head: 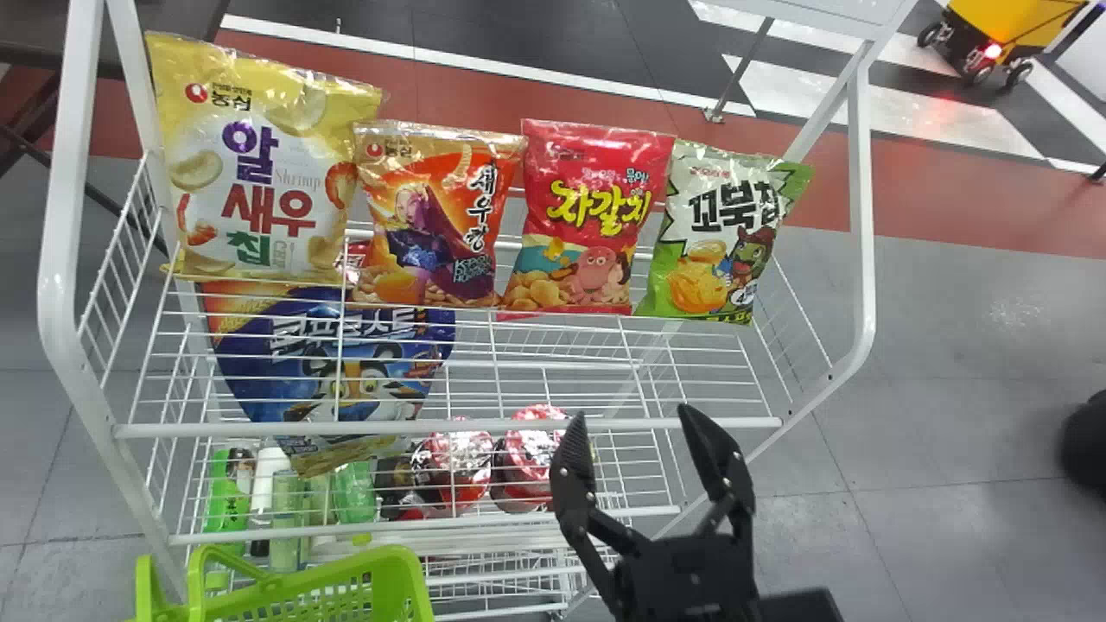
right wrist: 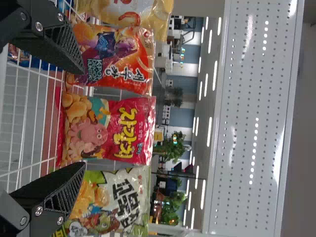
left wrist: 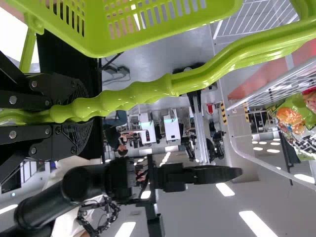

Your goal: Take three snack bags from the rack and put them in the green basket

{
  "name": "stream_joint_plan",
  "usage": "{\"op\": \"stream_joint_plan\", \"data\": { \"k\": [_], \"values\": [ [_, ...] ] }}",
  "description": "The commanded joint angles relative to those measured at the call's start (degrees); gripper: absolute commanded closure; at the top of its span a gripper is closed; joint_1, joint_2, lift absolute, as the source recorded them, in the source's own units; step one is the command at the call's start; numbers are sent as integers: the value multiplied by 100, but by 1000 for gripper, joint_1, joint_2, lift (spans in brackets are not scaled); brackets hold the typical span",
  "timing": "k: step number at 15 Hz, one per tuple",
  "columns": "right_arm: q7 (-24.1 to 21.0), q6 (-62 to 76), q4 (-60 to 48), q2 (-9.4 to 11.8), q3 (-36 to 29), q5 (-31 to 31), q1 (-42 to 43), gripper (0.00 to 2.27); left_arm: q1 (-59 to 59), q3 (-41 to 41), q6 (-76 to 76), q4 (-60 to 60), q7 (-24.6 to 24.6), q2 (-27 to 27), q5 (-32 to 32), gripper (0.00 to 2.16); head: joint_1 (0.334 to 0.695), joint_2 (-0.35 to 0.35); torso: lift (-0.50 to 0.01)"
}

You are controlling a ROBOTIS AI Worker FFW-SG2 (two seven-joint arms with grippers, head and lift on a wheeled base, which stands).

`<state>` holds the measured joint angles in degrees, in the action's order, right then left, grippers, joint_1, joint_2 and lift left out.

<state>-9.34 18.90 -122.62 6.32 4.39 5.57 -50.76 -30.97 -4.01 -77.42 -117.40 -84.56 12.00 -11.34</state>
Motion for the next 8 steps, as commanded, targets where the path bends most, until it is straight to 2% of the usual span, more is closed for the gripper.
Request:
{"op": "stream_joint_plan", "data": {
  "k": [1,4,8],
  "values": [
    [29,-639,116,-8,97,-21,576,171,-49,14,47,-99,1,13,9,1902,695,-350,-16],
    [29,-1535,344,-8,431,50,1561,174,-58,102,47,-143,1,39,53,1902,695,-312,-16],
    [29,-2291,1021,-8,783,-3,2888,181,-67,208,47,-143,1,83,53,1902,695,-217,-16]
  ]
}}
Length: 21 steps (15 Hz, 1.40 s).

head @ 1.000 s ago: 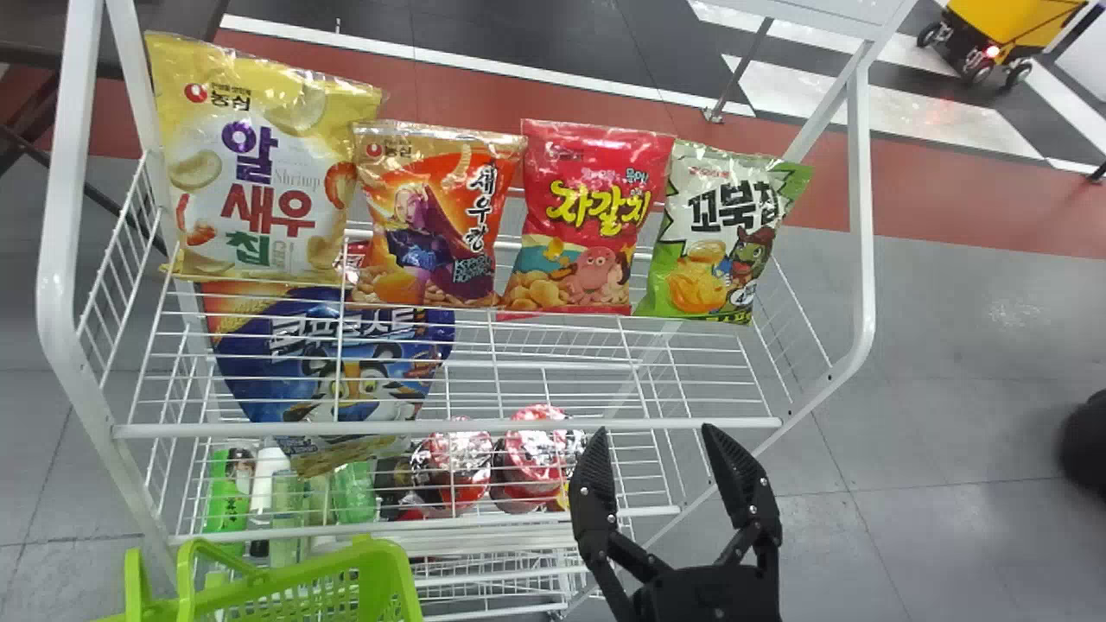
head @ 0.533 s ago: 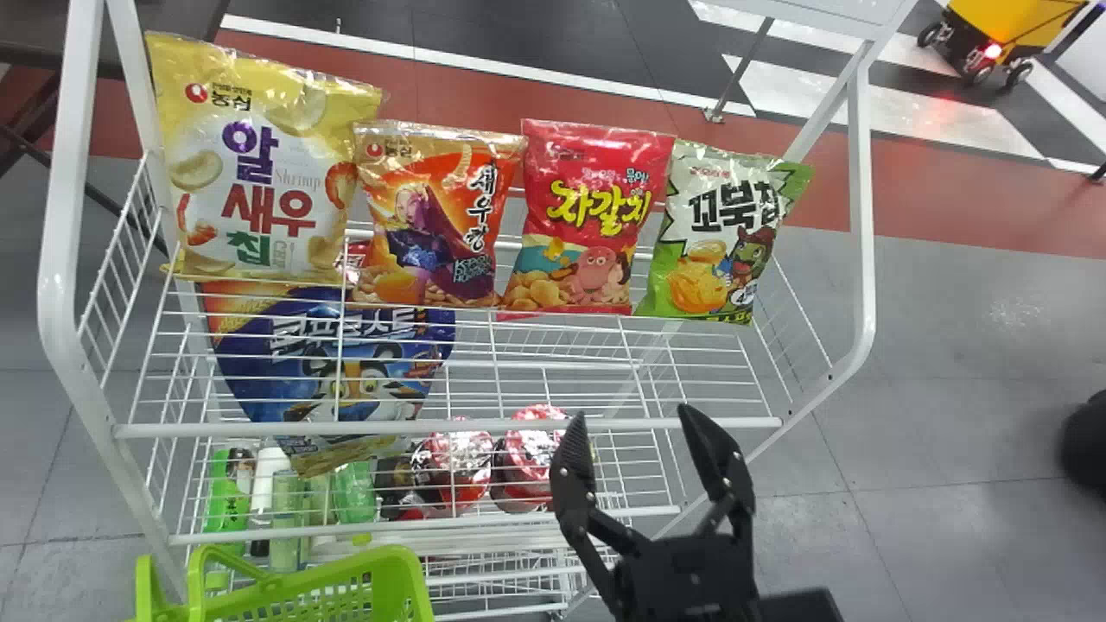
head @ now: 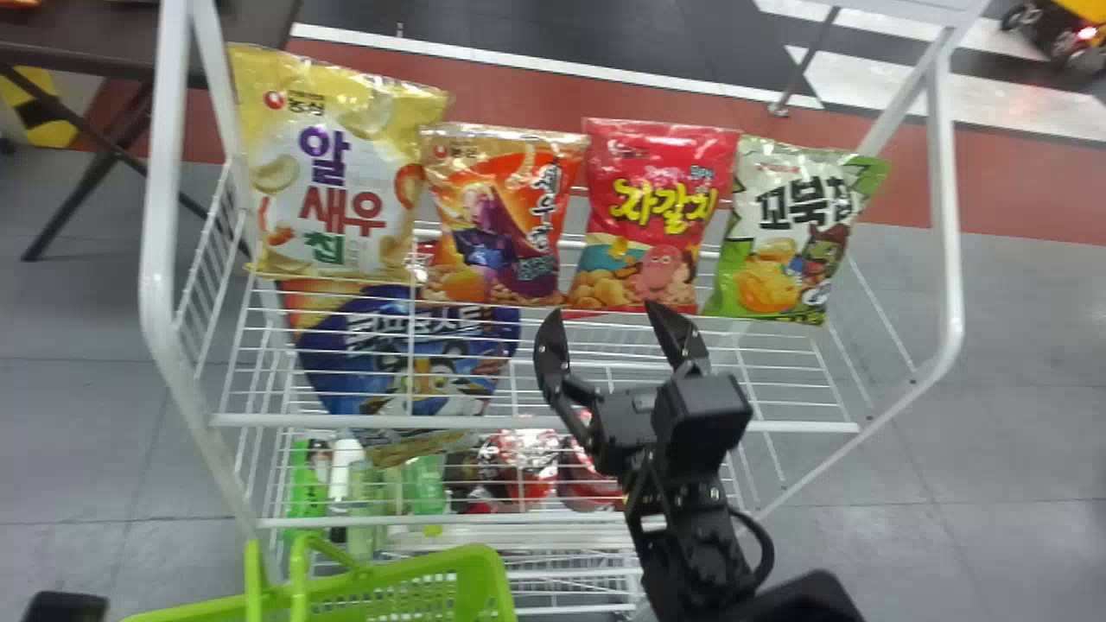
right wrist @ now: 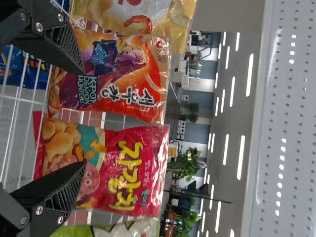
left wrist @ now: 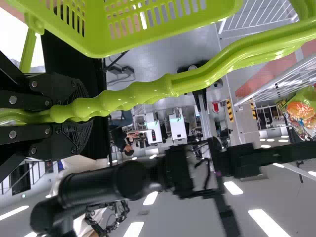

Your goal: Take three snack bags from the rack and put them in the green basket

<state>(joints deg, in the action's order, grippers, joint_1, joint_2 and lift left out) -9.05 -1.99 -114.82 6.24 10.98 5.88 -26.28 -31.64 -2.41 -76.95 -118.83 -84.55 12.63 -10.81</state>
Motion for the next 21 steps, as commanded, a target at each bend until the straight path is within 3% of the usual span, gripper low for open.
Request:
{"op": "stream_joint_plan", "data": {
  "k": [1,7,13,15,16,17,18,21],
  "values": [
    [-9,-377,434,-17,177,-35,694,181,-18,65,0,0,0,29,0,1902,695,-203,-16],
    [18,-817,1524,-158,353,-131,1995,181,-62,135,35,26,18,99,35,1902,695,-127,-16],
    [958,-992,2069,-211,335,-676,2663,235,-44,118,105,62,53,116,35,1902,695,-66,-16],
    [940,-1309,2060,-246,335,-623,2680,714,-26,118,141,105,62,108,35,1902,695,-52,-16],
    [932,-1537,2051,-246,344,-606,2636,1366,-26,118,211,114,62,108,26,1902,695,-49,-16],
    [923,-1660,1998,-246,326,-606,2592,1855,-26,118,211,132,70,99,35,1902,695,-49,-16],
    [905,-1731,1919,-246,309,-597,2513,1956,-26,118,211,132,70,108,35,1902,695,-50,-16],
    [888,-1801,1286,-237,124,-597,2047,1959,-18,118,211,132,62,108,35,1902,695,-60,-16]
  ]
}}
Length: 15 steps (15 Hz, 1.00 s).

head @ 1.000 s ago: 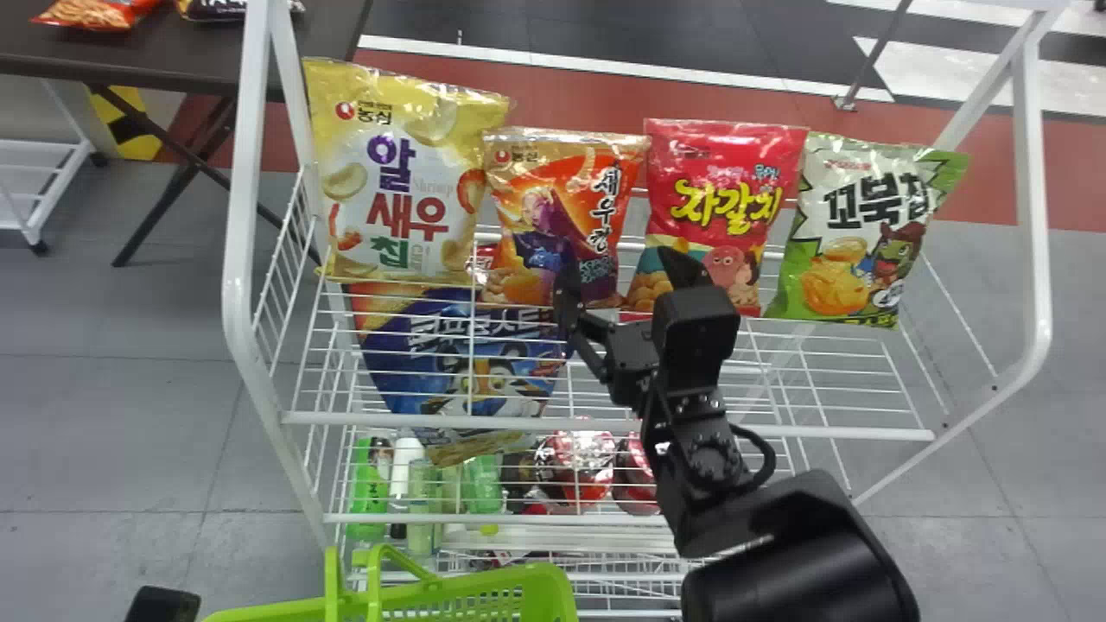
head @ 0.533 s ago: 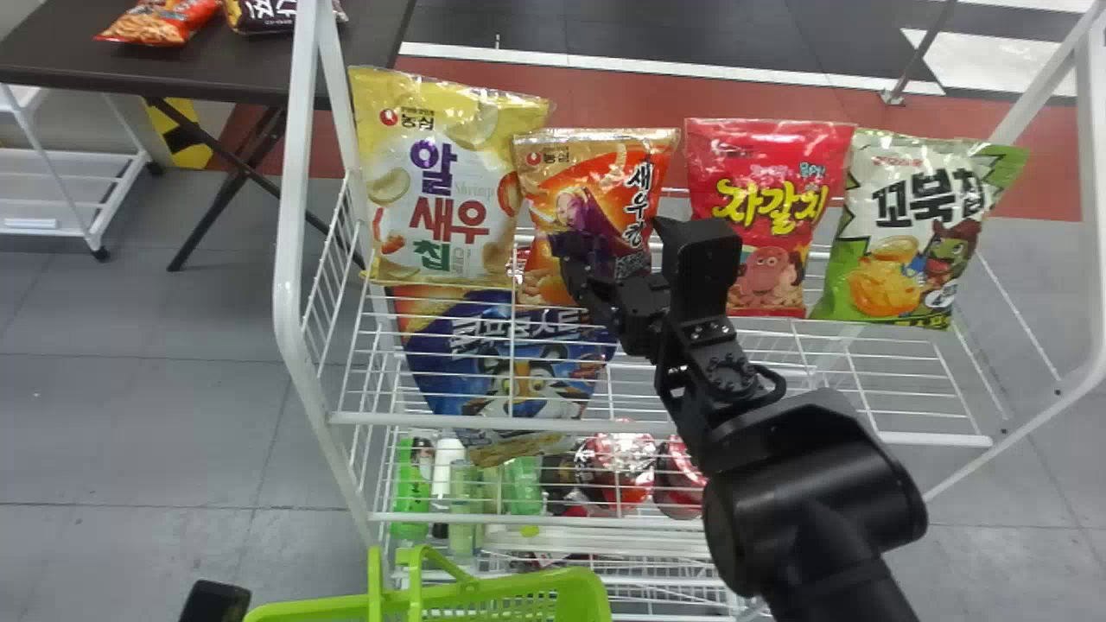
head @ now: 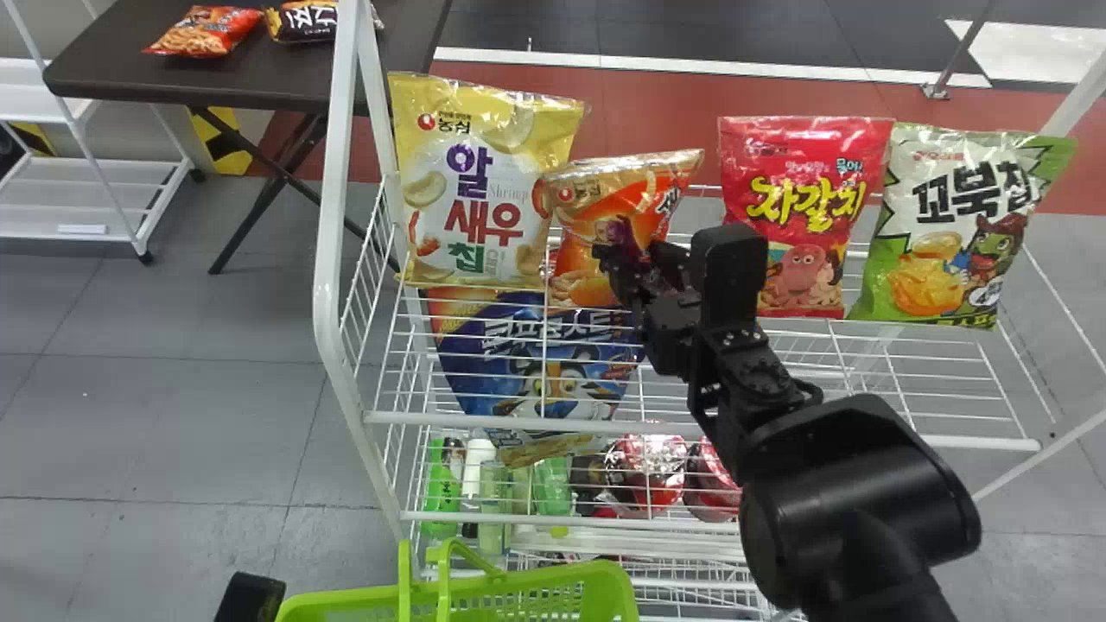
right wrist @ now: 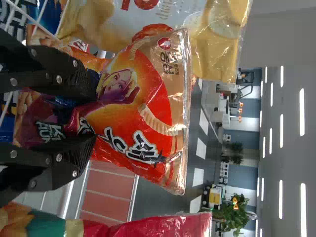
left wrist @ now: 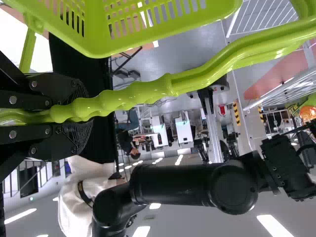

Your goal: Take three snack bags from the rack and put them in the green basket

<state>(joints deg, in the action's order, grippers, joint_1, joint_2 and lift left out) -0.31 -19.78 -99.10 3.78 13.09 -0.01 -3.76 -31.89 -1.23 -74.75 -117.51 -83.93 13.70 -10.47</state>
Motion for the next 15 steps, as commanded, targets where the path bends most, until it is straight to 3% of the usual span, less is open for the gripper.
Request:
{"op": "stream_joint_plan", "data": {
  "k": [1,7,13,15],
  "values": [
    [22,-40,-514,18,-149,1,-380,1956,8,0,8,0,-18,1,-8,1902,695,-72,-16],
    [277,-321,-2184,79,-456,-51,-1355,1956,8,0,26,-26,-27,10,-8,1902,695,-126,-16],
    [620,-480,-4372,105,-729,-87,-3333,1956,8,-26,96,-44,-45,-8,-8,1902,695,-142,-16],
    [734,-1376,-5066,97,-975,-236,-3957,1956,16,-44,96,-26,-36,-17,-8,1902,695,-159,-16]
  ]
}}
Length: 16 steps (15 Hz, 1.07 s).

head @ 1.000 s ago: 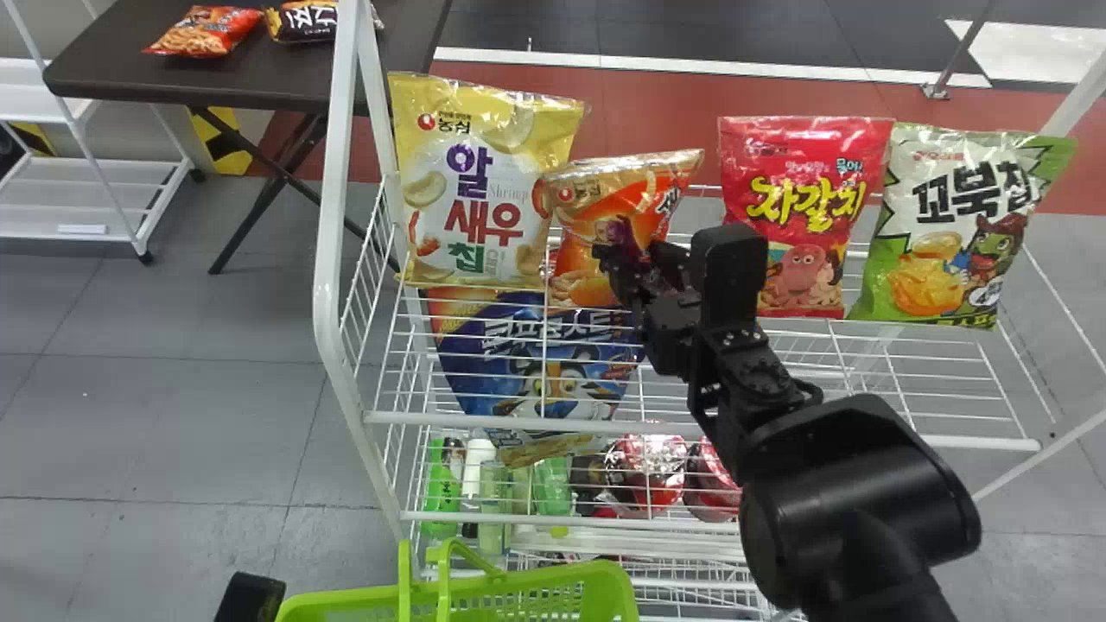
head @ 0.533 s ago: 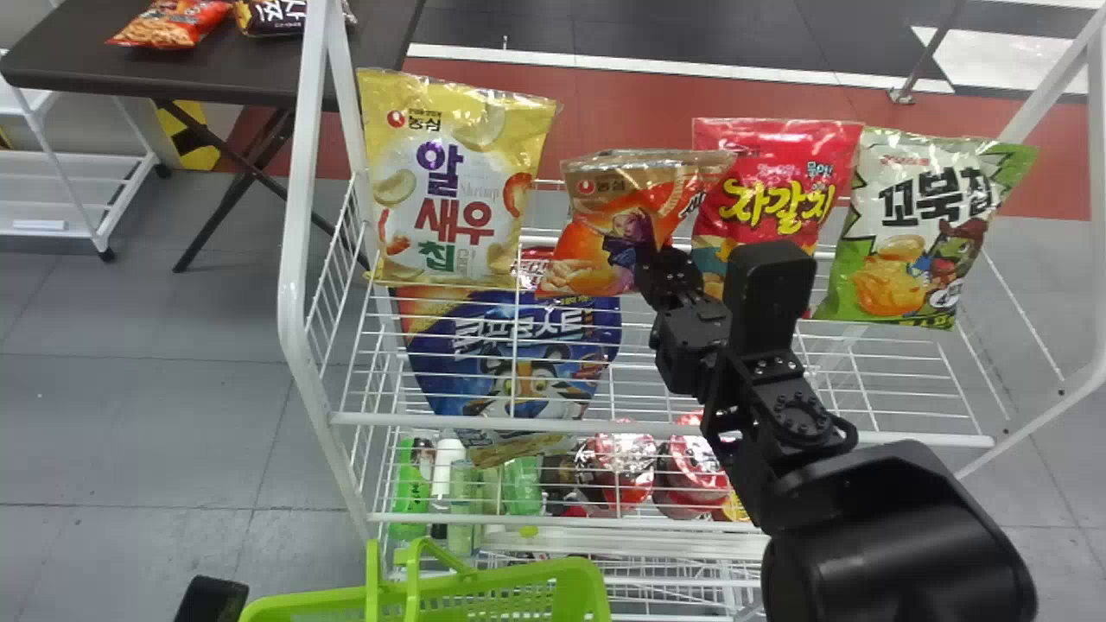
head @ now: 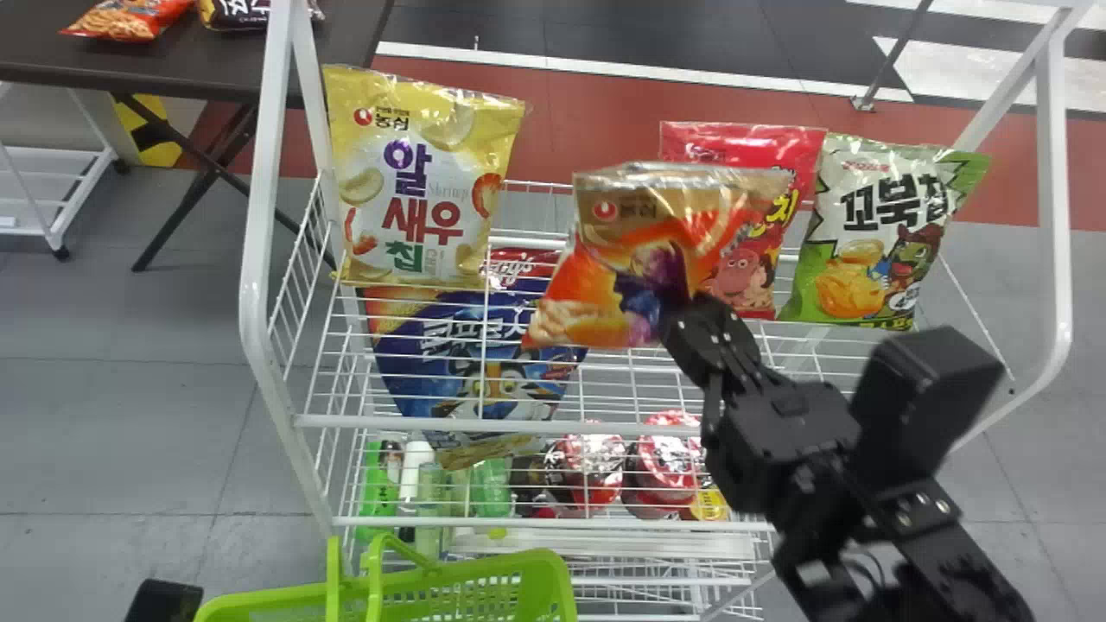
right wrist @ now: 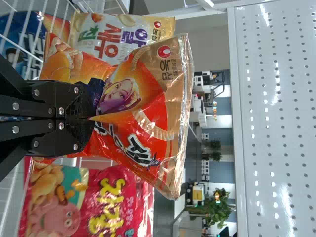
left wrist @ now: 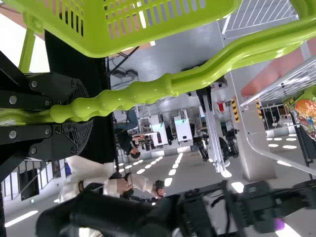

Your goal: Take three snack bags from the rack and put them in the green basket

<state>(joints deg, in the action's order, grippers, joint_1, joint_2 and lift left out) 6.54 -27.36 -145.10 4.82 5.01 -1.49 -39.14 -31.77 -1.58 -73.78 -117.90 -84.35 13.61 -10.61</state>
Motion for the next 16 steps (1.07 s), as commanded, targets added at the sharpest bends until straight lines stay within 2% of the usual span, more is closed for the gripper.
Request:
{"op": "stream_joint_plan", "data": {
  "k": [1,5,9,10,13,14,15,16],
  "values": [
    [137,-1356,-748,-16,-264,-88,-569,1956,4,-9,-1,31,7,-16,7,1902,695,-186,-16],
    [761,-4221,-1372,-51,-307,-176,-753,1953,-4,-53,17,66,15,-113,7,1902,695,-244,-16],
    [1042,-5364,-1240,-33,-88,-492,-762,1953,-4,-35,-1,4,7,-157,7,1902,695,-230,-16],
    [1051,-5329,-1047,-42,0,-510,-710,1953,-4,-35,-1,-13,-2,-157,7,1902,695,-207,-16],
    [1262,-4942,-282,-60,27,-1213,-472,1953,-40,-17,-1,-66,-11,-157,7,1902,695,-139,-16],
    [1288,-4766,-54,-69,35,-1424,-402,1953,-48,-9,-18,-75,-11,-157,15,1902,695,-100,-16],
    [1491,-4766,157,-104,-9,-1696,-323,1953,-66,-9,-1,-75,-11,-157,15,1902,695,-12,-16],
    [1526,-4801,254,-113,-53,-1899,-270,1953,-75,-9,-1,-75,-11,-157,15,1902,695,36,-16]
  ]
}}
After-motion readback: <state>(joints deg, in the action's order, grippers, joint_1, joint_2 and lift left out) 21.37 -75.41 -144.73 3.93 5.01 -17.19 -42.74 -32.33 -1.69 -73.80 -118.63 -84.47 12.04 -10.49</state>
